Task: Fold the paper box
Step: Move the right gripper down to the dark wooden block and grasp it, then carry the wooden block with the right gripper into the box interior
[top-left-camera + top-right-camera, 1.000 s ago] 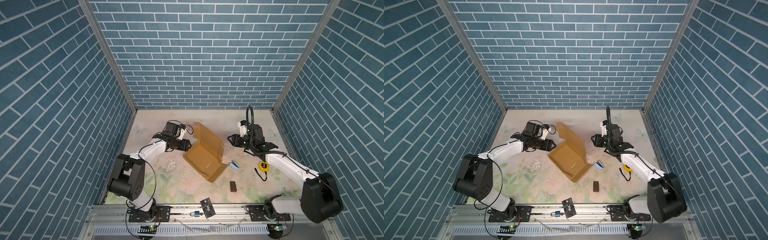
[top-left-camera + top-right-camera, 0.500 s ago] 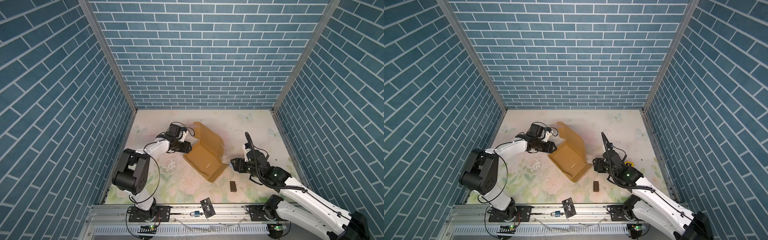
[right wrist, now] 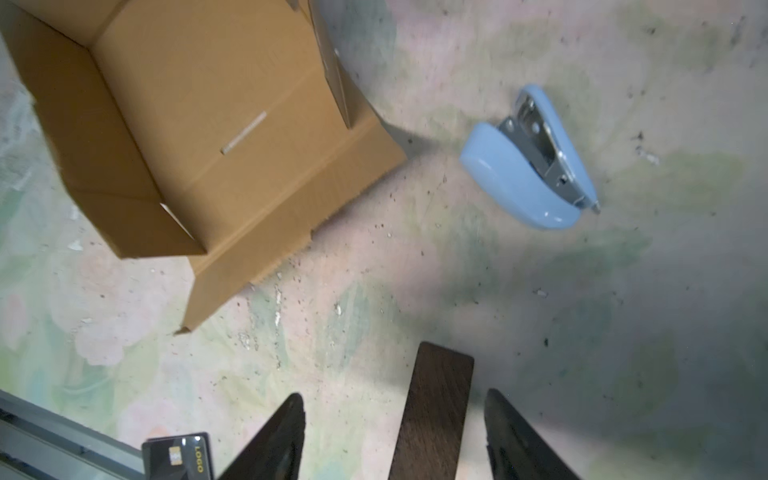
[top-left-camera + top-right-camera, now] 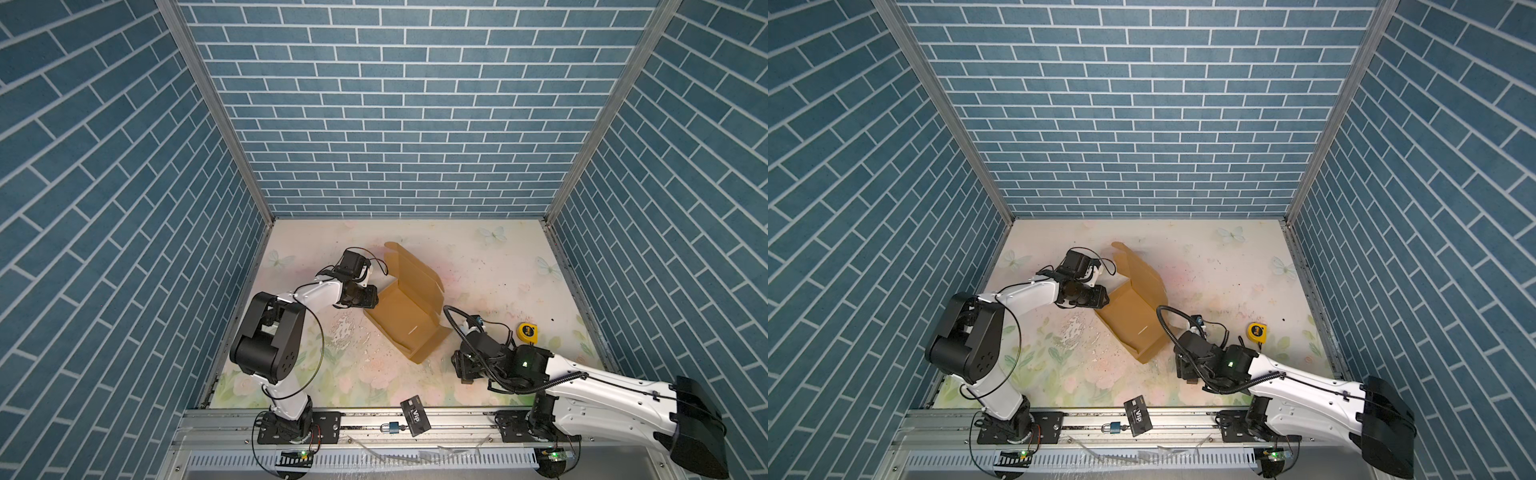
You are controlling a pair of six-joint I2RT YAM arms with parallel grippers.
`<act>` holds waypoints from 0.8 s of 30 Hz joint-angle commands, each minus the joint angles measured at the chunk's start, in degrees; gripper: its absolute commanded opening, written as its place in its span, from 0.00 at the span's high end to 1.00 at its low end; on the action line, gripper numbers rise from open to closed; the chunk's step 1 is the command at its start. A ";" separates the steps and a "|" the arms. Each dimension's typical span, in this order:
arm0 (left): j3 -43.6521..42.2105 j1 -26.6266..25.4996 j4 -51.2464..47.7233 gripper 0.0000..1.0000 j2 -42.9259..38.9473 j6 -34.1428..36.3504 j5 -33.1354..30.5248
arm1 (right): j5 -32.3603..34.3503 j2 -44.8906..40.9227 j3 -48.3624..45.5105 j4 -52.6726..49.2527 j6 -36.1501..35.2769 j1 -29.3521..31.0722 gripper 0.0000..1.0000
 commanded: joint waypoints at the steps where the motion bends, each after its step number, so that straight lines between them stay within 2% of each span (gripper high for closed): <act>1: 0.31 -0.22 -1.17 0.51 -1.09 -1.99 -2.93 | 1.96 1.80 1.42 -2.39 8.77 1.63 0.31; 7: 0.32 -0.05 -1.79 0.51 -2.45 -2.31 -5.25 | 1.47 1.88 0.26 -4.29 13.16 1.98 0.32; 11: -0.67 -0.05 0.00 0.42 -3.81 -2.79 -3.85 | 0.45 1.22 -1.60 -2.20 13.32 2.08 0.35; 15: 0.10 -0.09 -0.82 0.36 -6.90 -1.54 -5.40 | -1.19 2.58 -2.46 -2.22 14.54 2.03 0.36; 24: 0.41 0.43 -1.04 0.31 -10.41 1.15 -7.17 | -4.48 5.58 -4.39 1.07 16.26 2.19 0.50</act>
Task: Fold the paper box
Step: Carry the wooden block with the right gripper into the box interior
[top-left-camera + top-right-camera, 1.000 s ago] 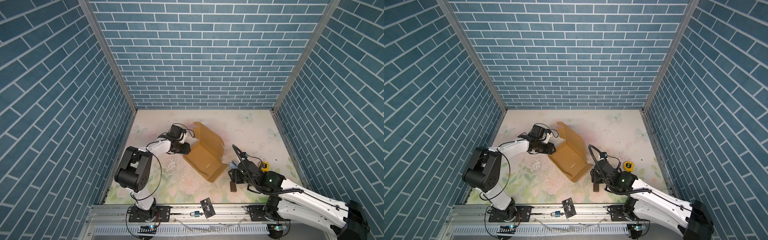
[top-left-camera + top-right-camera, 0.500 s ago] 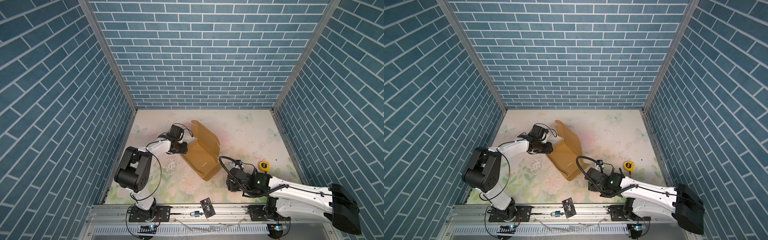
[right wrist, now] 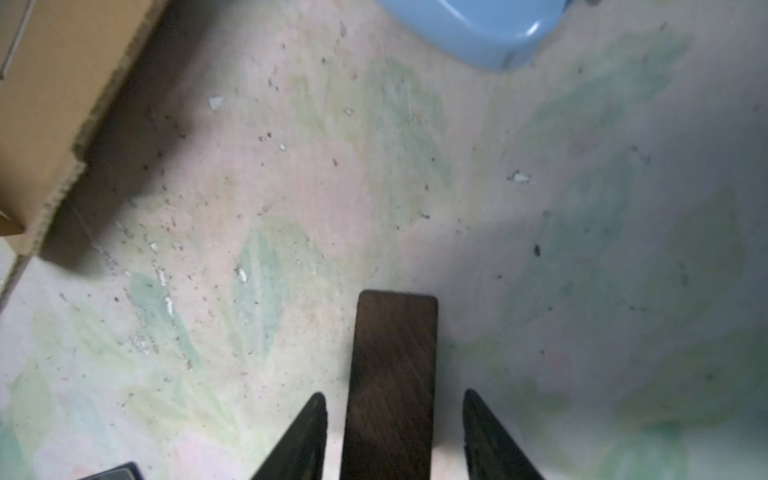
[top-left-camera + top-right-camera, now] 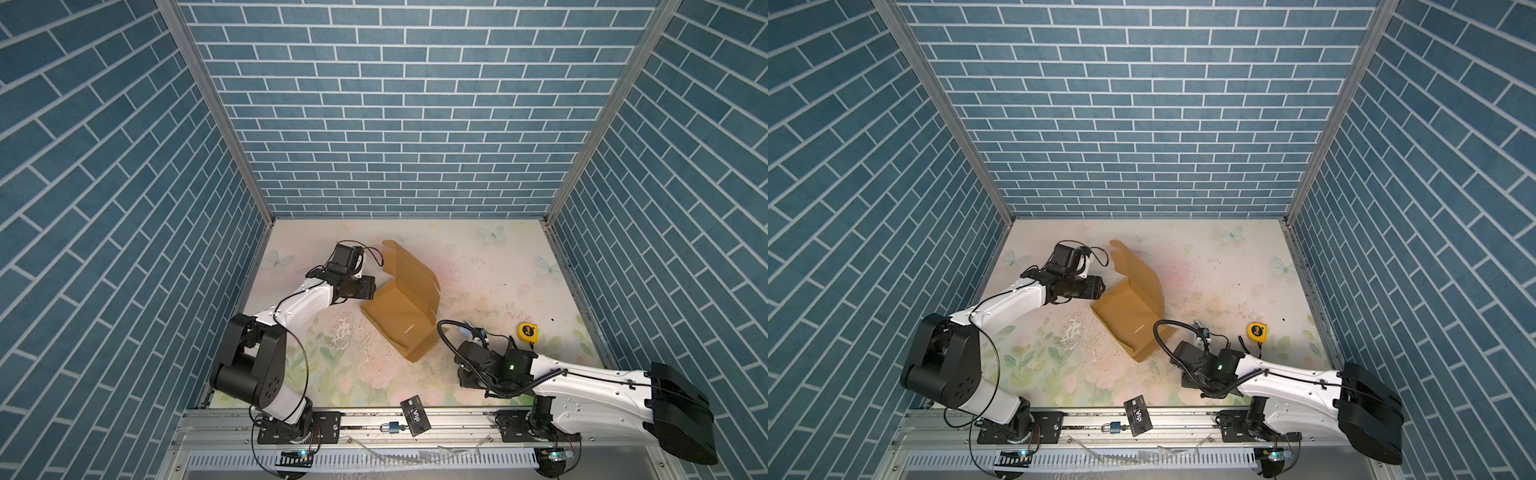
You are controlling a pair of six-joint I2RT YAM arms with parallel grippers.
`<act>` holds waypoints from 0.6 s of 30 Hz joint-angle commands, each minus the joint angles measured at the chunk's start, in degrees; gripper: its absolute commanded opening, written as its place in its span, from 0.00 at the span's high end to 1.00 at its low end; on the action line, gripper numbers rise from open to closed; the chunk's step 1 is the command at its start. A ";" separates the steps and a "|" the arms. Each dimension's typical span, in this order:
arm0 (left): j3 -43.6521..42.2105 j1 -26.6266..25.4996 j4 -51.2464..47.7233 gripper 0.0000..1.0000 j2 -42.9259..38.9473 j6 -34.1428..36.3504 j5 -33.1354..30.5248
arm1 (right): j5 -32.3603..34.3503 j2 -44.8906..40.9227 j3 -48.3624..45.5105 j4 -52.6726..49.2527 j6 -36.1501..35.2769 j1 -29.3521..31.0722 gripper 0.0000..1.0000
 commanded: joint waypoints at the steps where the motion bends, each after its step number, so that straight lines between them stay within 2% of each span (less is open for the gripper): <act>1: 0.34 0.48 -0.44 0.31 -0.98 1.73 -1.78 | -1.17 0.62 -1.04 1.18 2.73 0.47 0.52; 8: 0.92 2.52 -1.32 0.31 -2.10 3.05 -3.43 | -0.71 0.41 -0.03 1.38 1.23 0.44 0.69; 14: 1.77 4.03 -3.08 0.29 -3.50 7.29 -0.92 | -0.03 1.29 6.57 -6.45 -5.77 0.46 0.71; 18: 2.41 5.26 -3.54 0.28 -4.51 10.71 3.51 | 0.78 -1.74 8.27 -4.39 -12.91 0.25 0.73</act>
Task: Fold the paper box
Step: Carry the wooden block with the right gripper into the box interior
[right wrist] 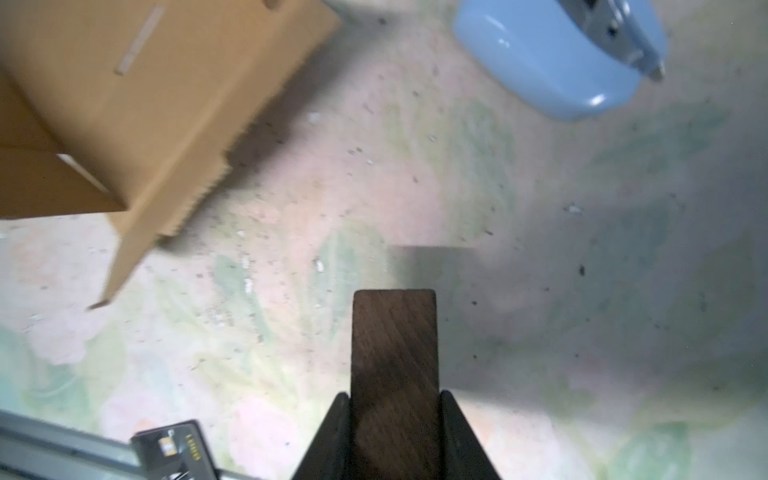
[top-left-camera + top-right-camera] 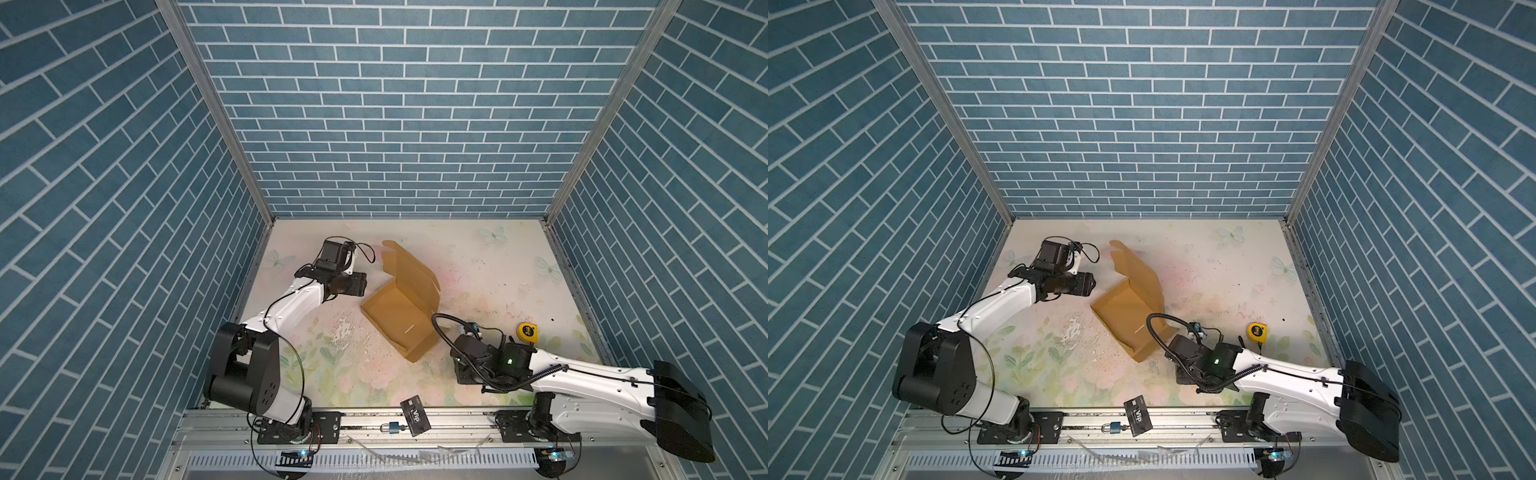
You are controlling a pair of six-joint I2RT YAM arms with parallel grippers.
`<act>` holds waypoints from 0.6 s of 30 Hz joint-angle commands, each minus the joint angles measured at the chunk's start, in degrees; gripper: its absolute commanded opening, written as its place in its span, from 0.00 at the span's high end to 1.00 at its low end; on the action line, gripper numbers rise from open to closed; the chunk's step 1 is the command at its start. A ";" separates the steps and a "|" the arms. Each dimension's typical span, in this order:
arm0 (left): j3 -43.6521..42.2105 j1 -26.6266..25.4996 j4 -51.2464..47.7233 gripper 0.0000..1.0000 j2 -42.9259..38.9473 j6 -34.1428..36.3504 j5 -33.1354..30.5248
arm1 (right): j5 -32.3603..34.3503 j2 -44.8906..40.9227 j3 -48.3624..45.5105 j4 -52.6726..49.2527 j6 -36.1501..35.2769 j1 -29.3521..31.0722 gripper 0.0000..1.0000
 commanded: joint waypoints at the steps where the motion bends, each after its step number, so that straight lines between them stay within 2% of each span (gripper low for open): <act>1: 1.57 1.15 -1.61 0.28 -1.74 3.76 3.77 | 2.07 -2.38 2.38 -1.06 -8.45 0.22 0.74; 7: 4.04 4.87 -4.38 0.31 -4.50 2.36 5.95 | 3.24 -0.63 8.33 3.36 -26.90 0.13 0.82; 13: 2.88 6.41 -3.82 0.37 -6.73 3.81 11.80 | 5.32 7.90 15.32 8.84 -47.29 0.16 0.85; 15: 1.92 6.41 -2.92 0.39 -7.28 4.80 15.49 | 5.22 11.43 17.18 11.91 -53.36 -0.47 0.86; 18: 2.24 6.58 -3.08 0.47 -7.52 5.63 21.59 | 2.35 15.94 19.02 15.87 -58.80 -3.19 0.86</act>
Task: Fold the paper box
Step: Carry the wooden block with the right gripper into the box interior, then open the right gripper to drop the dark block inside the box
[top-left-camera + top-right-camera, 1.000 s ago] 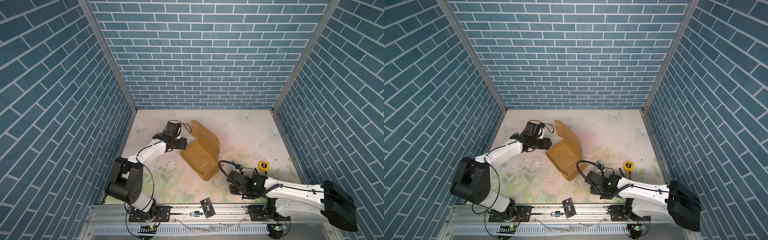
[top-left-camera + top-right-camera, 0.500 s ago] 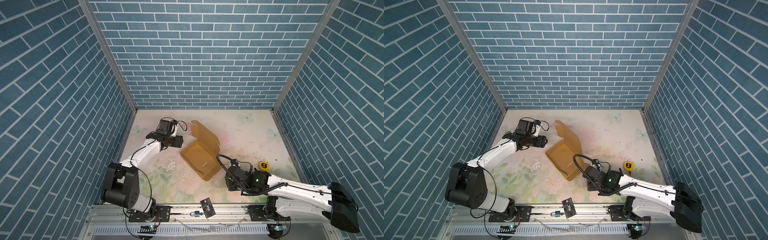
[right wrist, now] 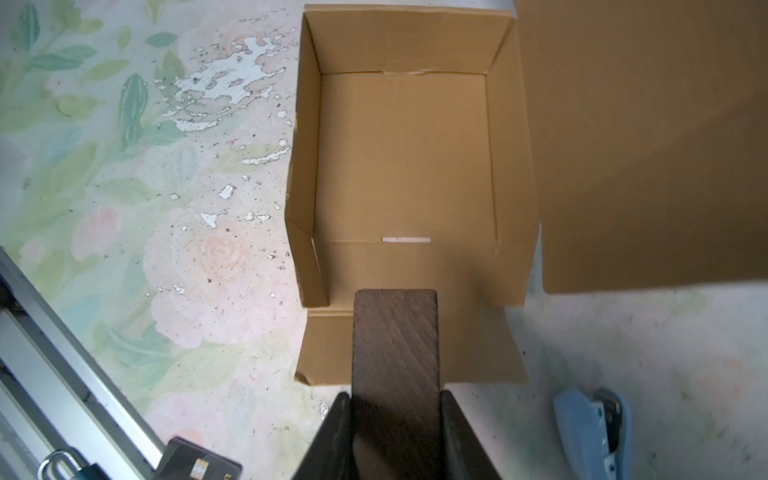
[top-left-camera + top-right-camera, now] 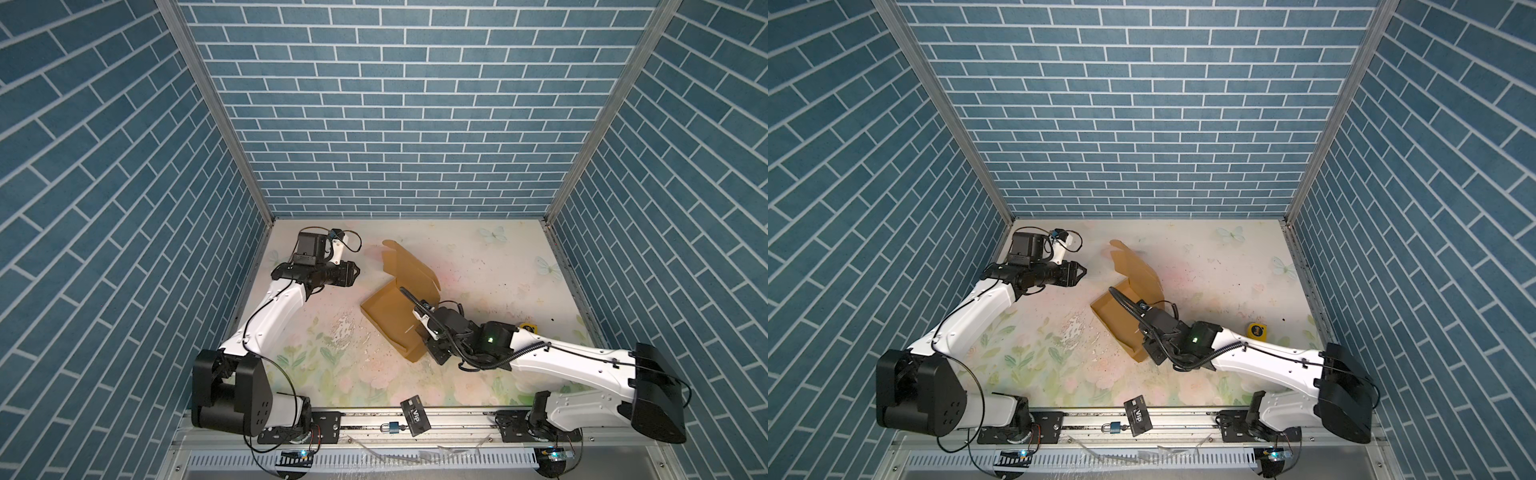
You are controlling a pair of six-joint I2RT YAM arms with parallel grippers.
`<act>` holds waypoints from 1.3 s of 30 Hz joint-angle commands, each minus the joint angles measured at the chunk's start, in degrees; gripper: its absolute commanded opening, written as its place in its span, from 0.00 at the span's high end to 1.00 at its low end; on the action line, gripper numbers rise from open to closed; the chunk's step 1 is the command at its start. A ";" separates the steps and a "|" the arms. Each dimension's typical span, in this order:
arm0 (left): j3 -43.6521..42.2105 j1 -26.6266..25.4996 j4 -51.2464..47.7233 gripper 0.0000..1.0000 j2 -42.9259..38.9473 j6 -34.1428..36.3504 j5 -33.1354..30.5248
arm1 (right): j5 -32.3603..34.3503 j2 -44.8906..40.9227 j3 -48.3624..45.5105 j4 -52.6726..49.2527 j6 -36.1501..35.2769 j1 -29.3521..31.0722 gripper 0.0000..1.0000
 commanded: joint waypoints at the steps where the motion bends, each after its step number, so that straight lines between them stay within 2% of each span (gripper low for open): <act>1: 0.11 0.29 -1.41 0.50 -0.84 2.11 9.30 | -2.10 3.29 2.29 5.83 -12.23 -3.14 0.87; 4: 0.85 0.29 -2.51 0.65 -0.60 4.13 13.90 | -5.97 5.14 2.81 9.01 -14.62 -6.10 0.86; 6: -0.31 0.29 -1.48 0.80 -0.29 5.57 17.85 | -8.12 6.29 2.69 12.16 -16.86 -7.40 0.86; 9: -2.69 0.26 1.00 1.00 0.60 3.03 22.09 | -9.31 8.91 4.42 13.64 -19.11 -8.79 0.86; 15: -7.25 -1.26 9.27 1.00 2.56 -4.98 28.58 | -13.02 14.16 5.29 20.54 -21.23 -10.65 0.86; 18: -7.16 -5.00 7.70 1.00 4.33 -3.11 30.16 | -13.15 17.46 8.37 19.69 -22.15 -10.85 0.84; 21: -8.29 -8.55 8.19 1.00 5.84 -2.10 31.96 | -14.45 19.27 7.82 23.46 -22.64 -10.89 0.84; 24: -8.66 -9.10 9.74 1.00 7.49 -5.17 30.61 | -15.24 20.50 8.99 23.93 -22.26 -10.91 0.83; 27: -7.95 -9.09 8.19 1.00 9.22 -4.18 28.68 | -15.10 19.67 7.33 26.84 -21.84 -10.93 0.83; 35: -8.06 -9.55 10.20 1.00 11.72 -6.06 29.90 | -15.25 19.21 6.62 30.84 -21.82 -11.02 0.81; 37: -7.93 -9.69 9.98 1.00 12.21 -5.48 28.78 | -15.27 19.36 5.88 32.96 -22.08 -11.02 0.80; 39: -7.00 -9.73 7.57 1.00 12.44 -4.04 26.39 | -15.09 19.81 7.38 30.94 -21.88 -11.09 0.79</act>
